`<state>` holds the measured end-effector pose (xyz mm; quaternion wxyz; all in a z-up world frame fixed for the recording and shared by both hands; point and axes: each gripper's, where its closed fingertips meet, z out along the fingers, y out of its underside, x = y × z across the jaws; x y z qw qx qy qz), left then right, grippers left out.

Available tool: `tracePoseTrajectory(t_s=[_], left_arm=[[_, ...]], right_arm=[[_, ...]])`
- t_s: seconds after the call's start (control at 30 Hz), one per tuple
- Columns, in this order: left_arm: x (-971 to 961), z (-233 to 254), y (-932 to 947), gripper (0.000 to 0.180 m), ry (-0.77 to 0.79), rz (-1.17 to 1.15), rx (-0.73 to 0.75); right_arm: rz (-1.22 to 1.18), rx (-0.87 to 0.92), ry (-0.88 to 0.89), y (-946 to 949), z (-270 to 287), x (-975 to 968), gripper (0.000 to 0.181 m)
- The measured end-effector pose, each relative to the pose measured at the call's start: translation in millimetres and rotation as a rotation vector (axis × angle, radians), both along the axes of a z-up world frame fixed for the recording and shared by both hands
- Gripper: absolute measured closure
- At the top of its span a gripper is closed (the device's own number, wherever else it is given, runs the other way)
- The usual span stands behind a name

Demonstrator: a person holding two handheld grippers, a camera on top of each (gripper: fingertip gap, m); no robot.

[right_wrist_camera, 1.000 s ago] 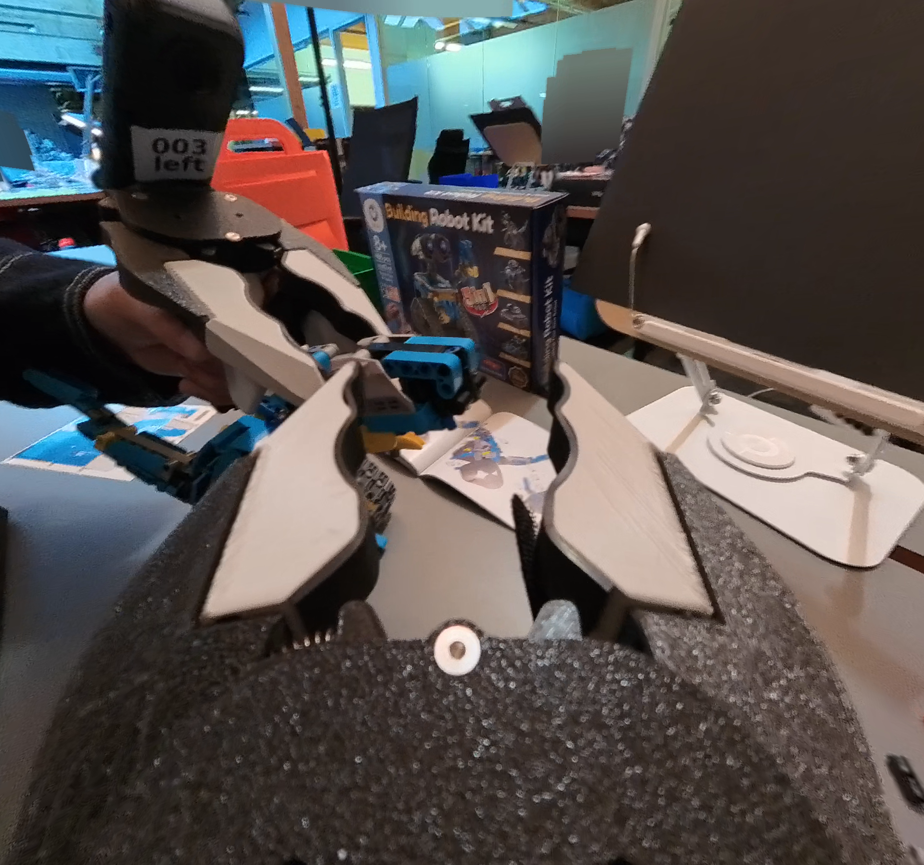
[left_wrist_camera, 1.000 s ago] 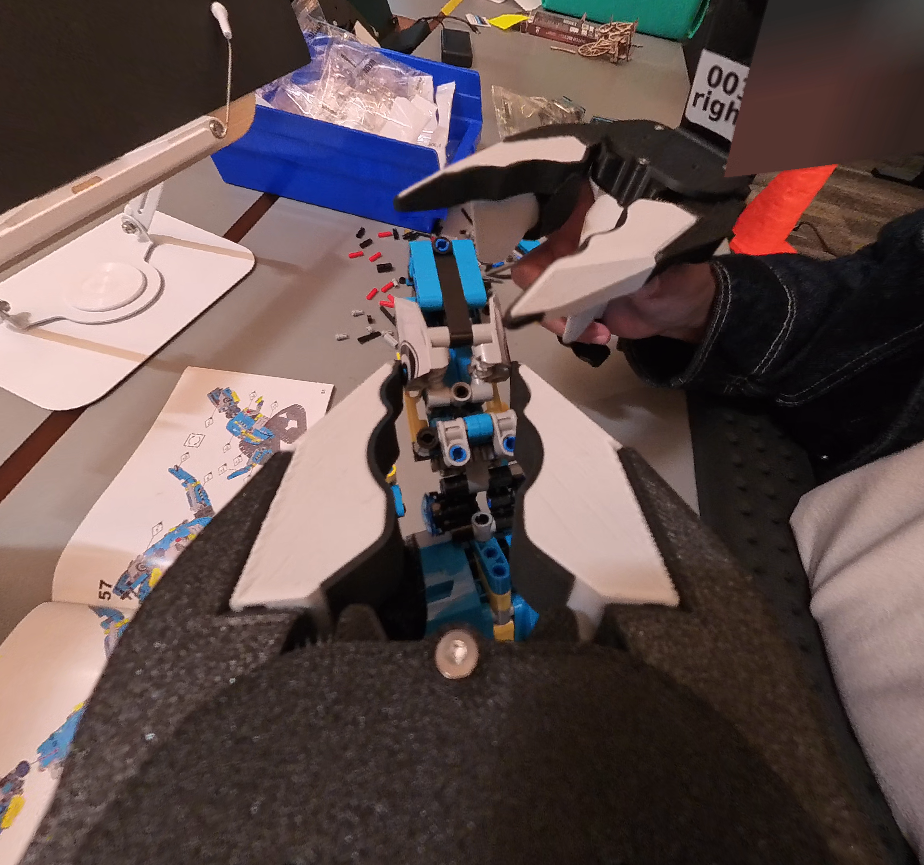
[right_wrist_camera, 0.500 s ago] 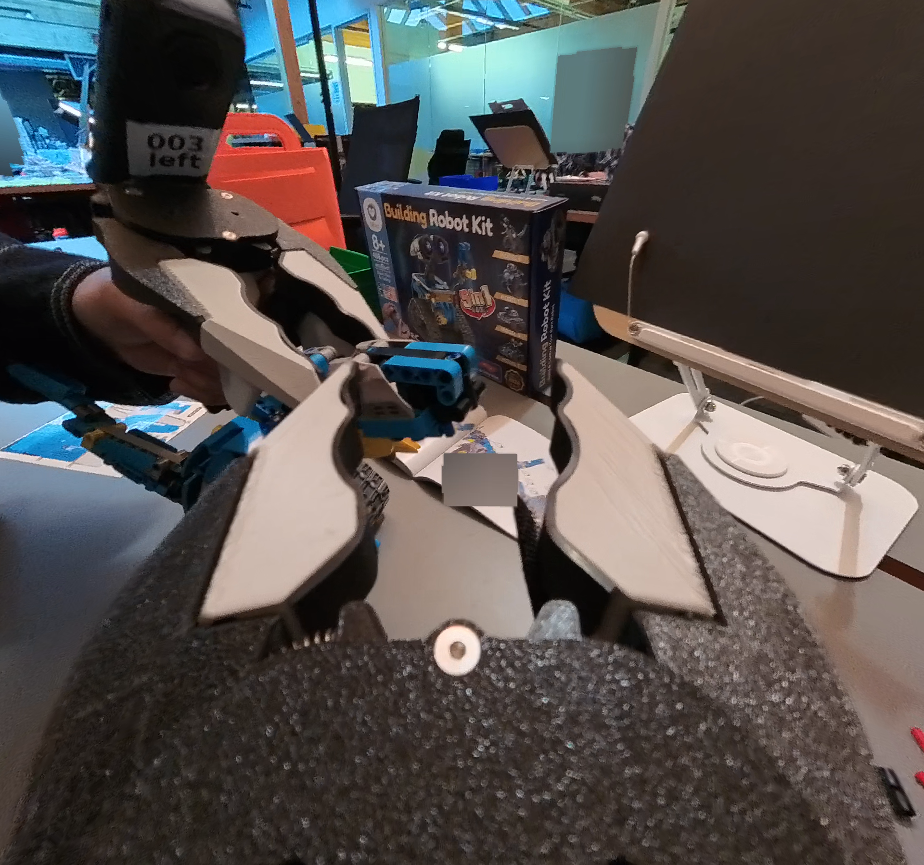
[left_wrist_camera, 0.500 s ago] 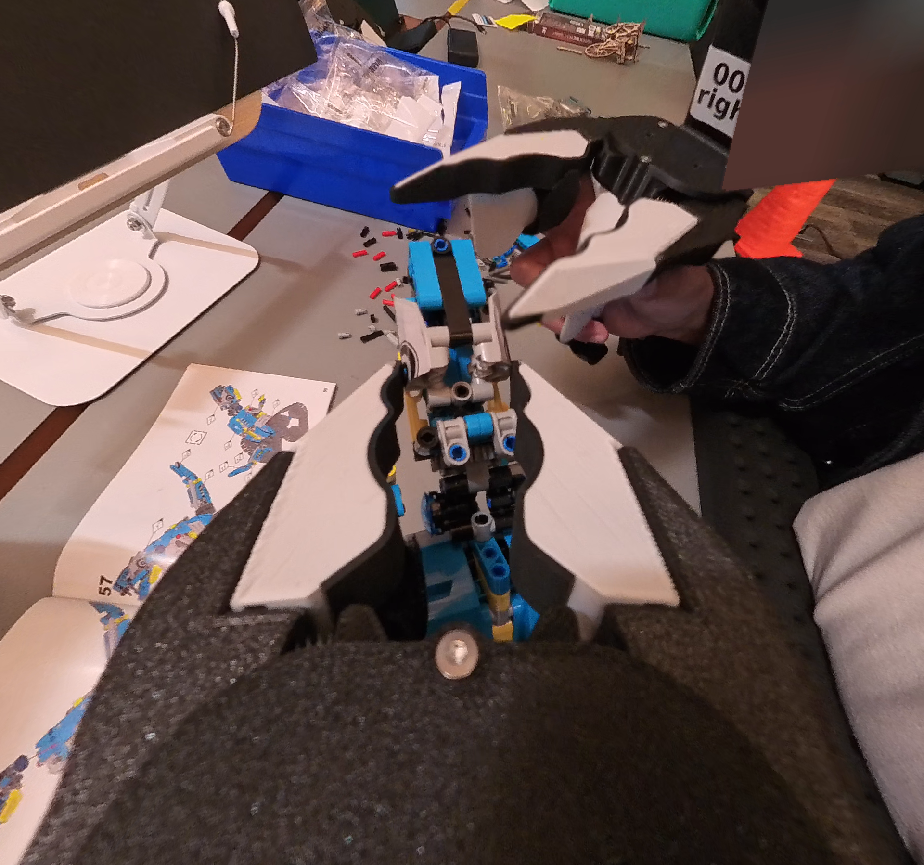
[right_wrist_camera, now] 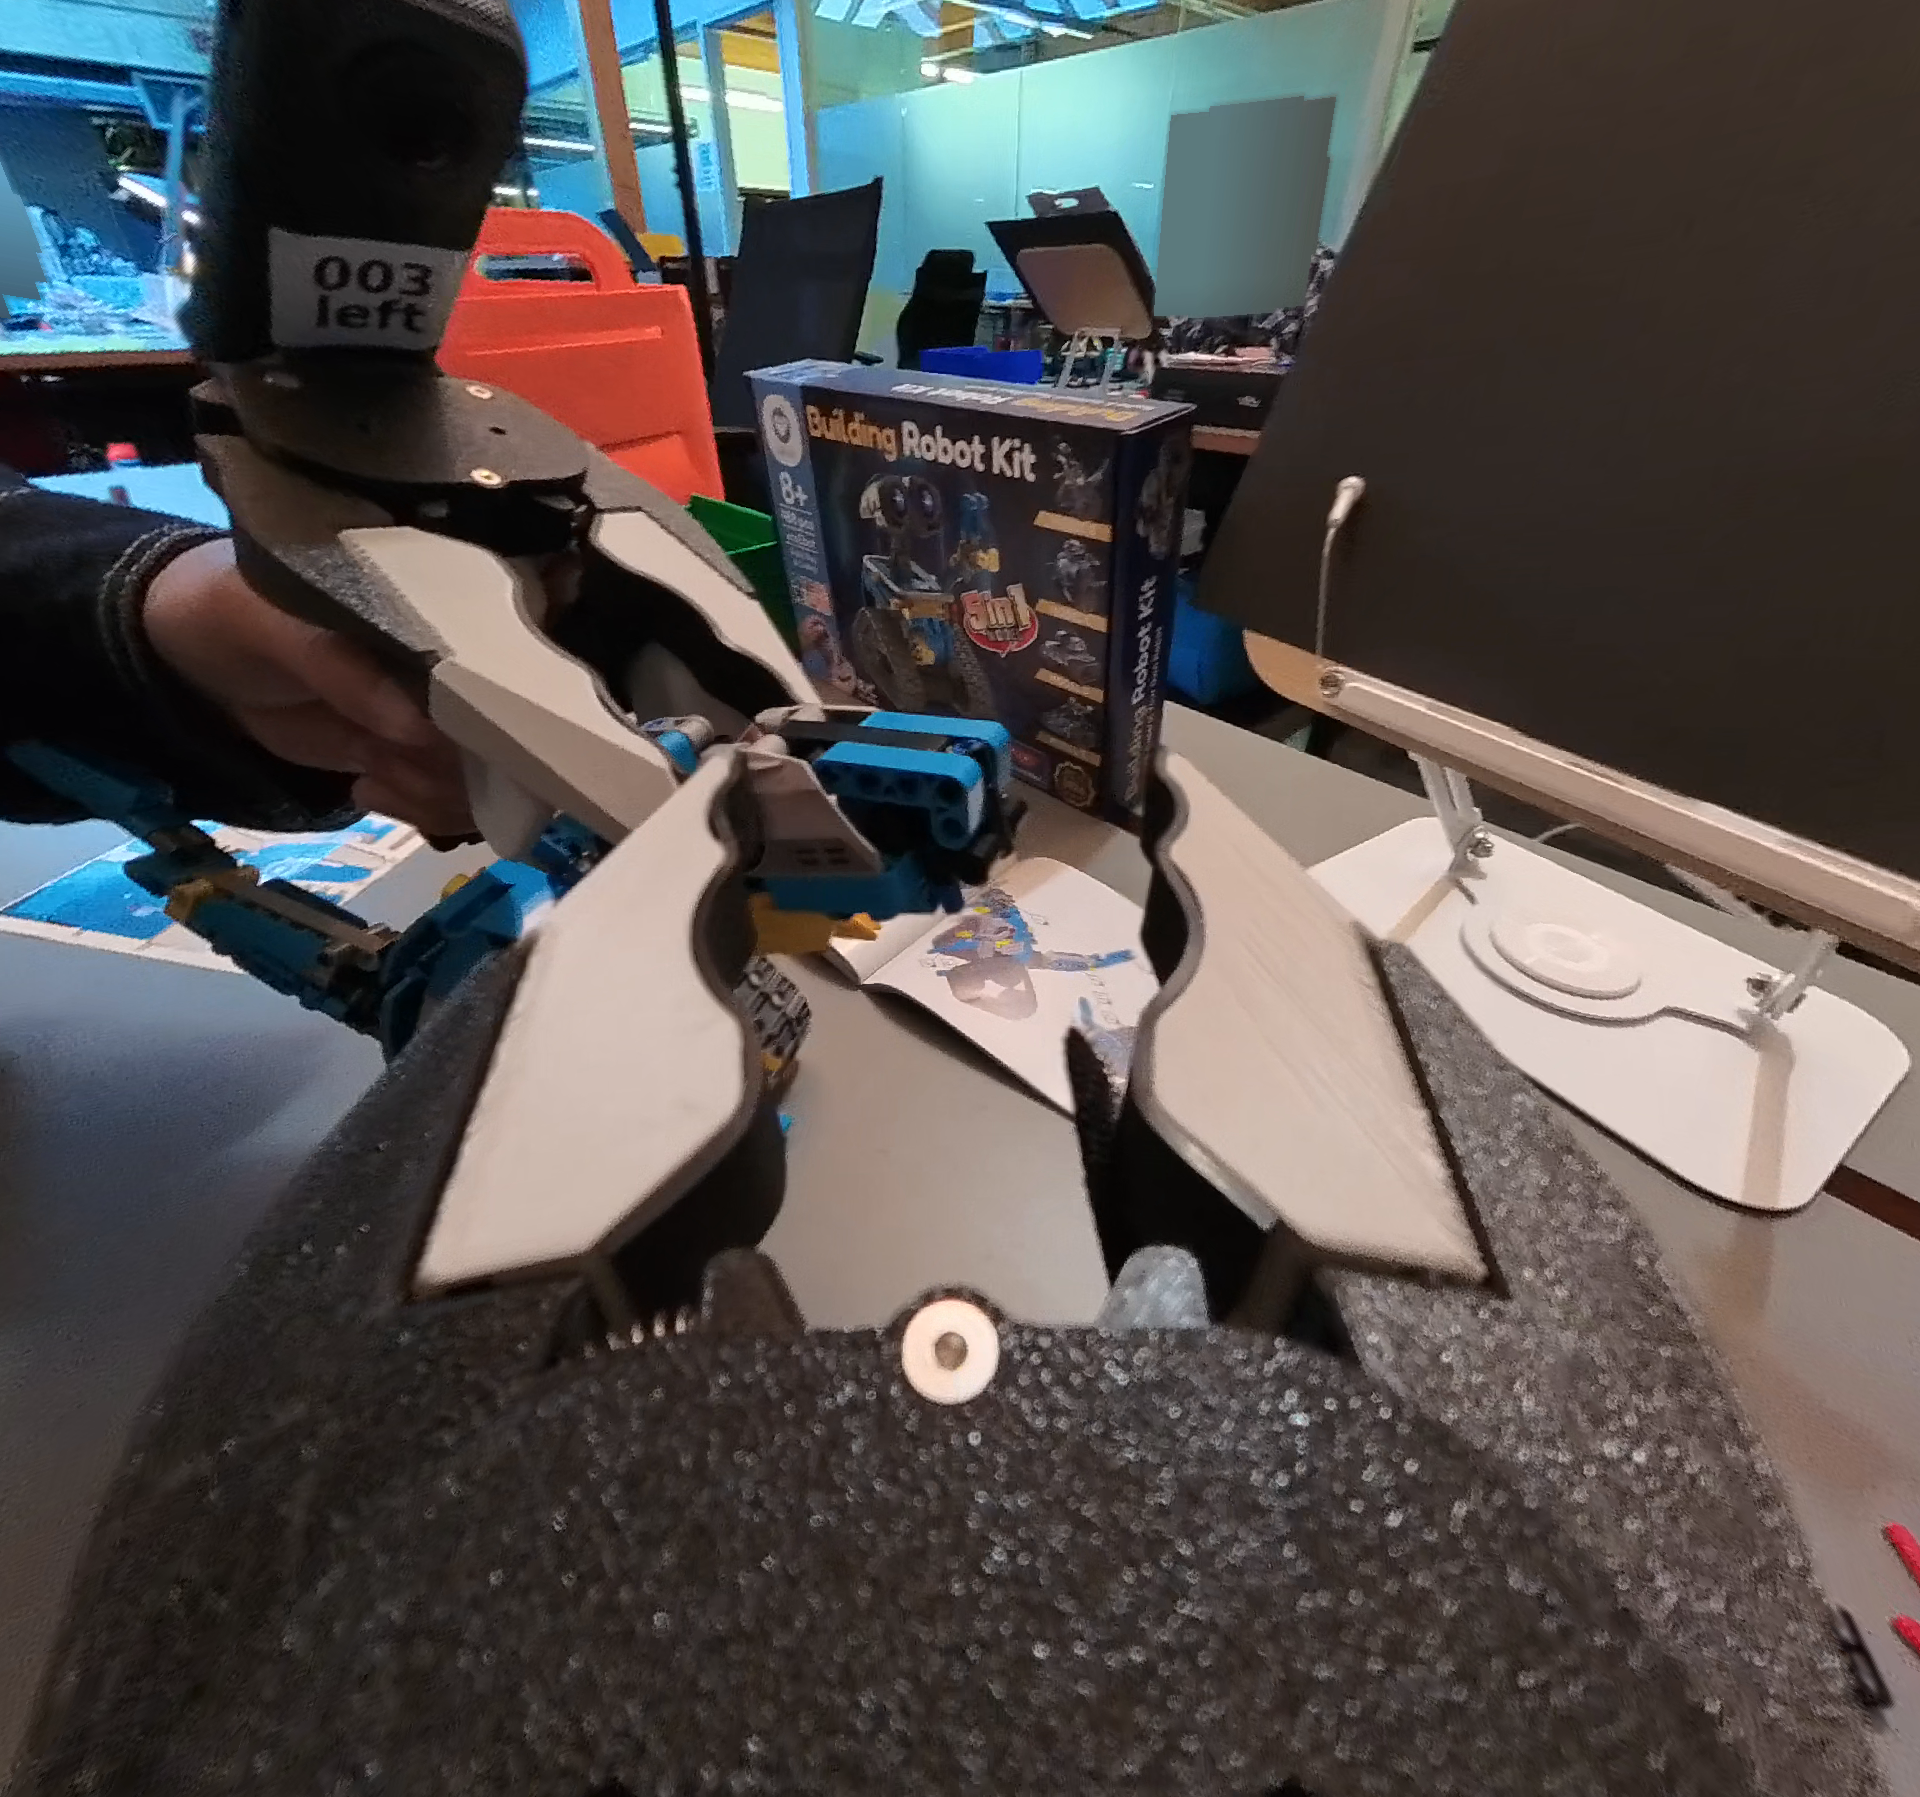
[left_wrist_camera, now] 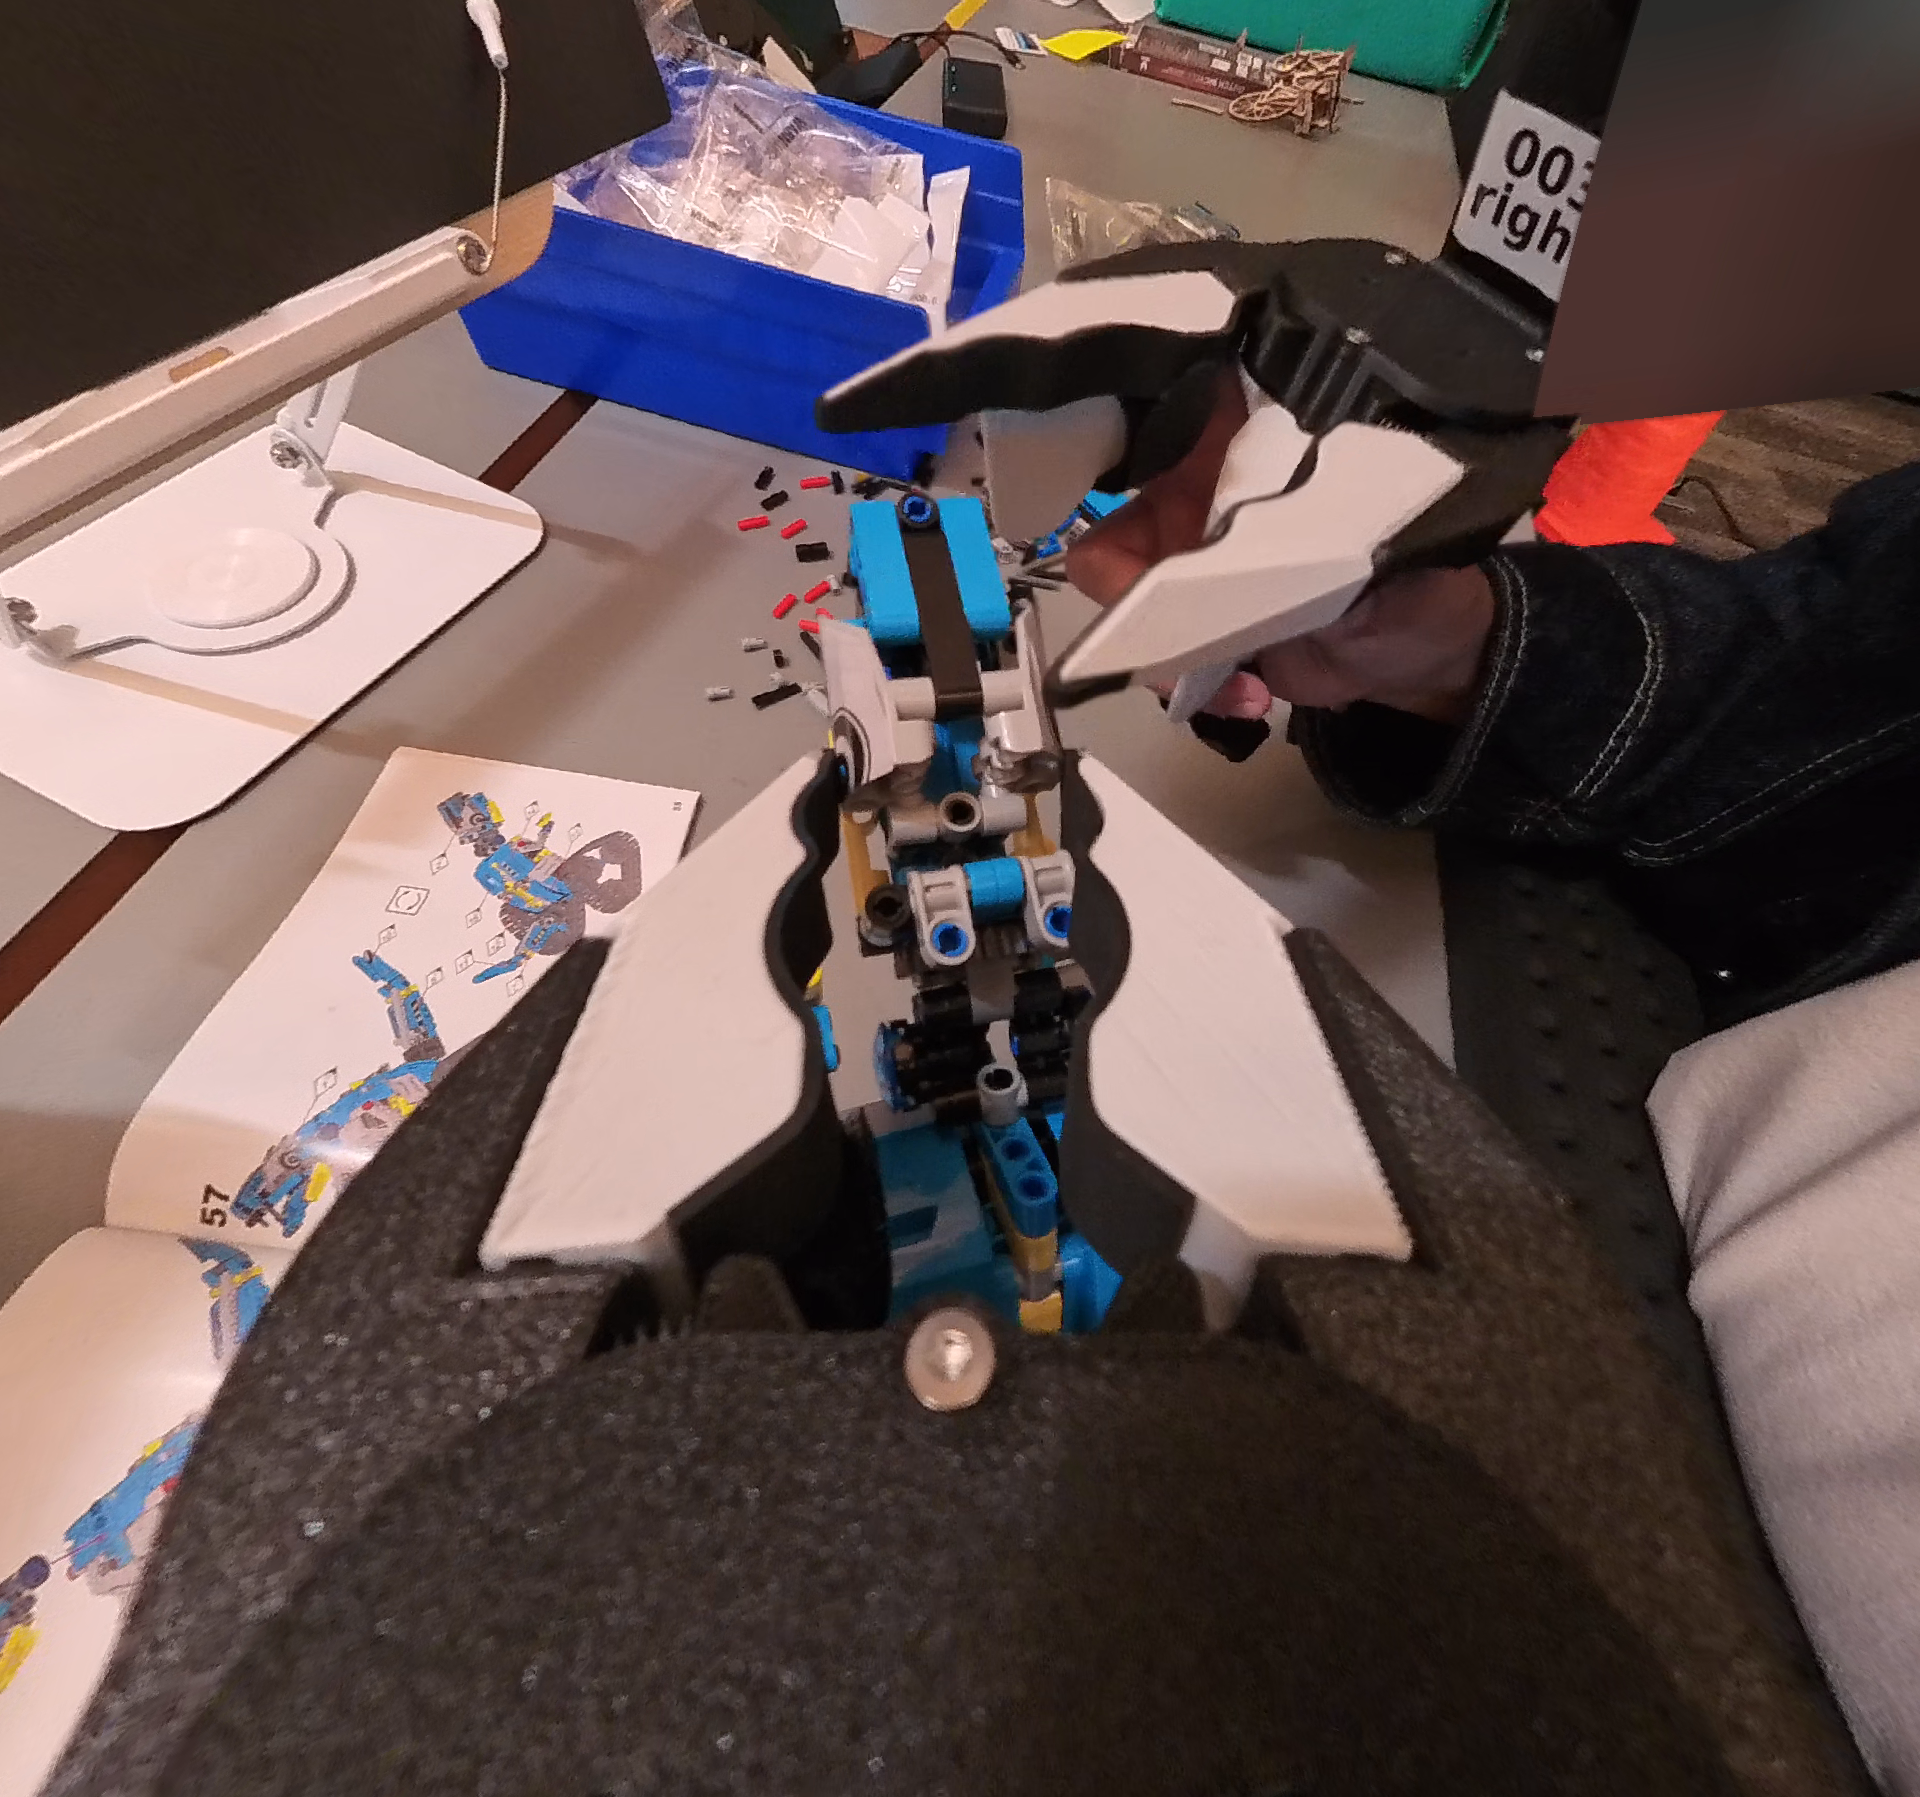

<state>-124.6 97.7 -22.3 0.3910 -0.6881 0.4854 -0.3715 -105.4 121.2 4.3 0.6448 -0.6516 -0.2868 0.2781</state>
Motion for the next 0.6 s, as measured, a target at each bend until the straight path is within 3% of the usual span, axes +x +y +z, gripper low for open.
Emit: tracePoseTrajectory(t_s=[0.17,0.4,0.53,0.6], left_arm=[[0,1,-1,0.139,-0.002,-0.009,0.002],[0,0,0,0.139,-0.002,0.000,-0.002],[0,1,0,0.139,-0.003,-0.006,-0.003],[0,1,0,0.139,0.000,-0.003,0.001]], right_arm=[[0.000,0.006,0.035,-1,6,6,0.117],[0.009,-0.017,0.005,0,-1,-3,0.106],[-0.014,0.004,0.046,2,8,8,0.119],[0.019,-0.008,0.029,-3,6,1,0.110]])
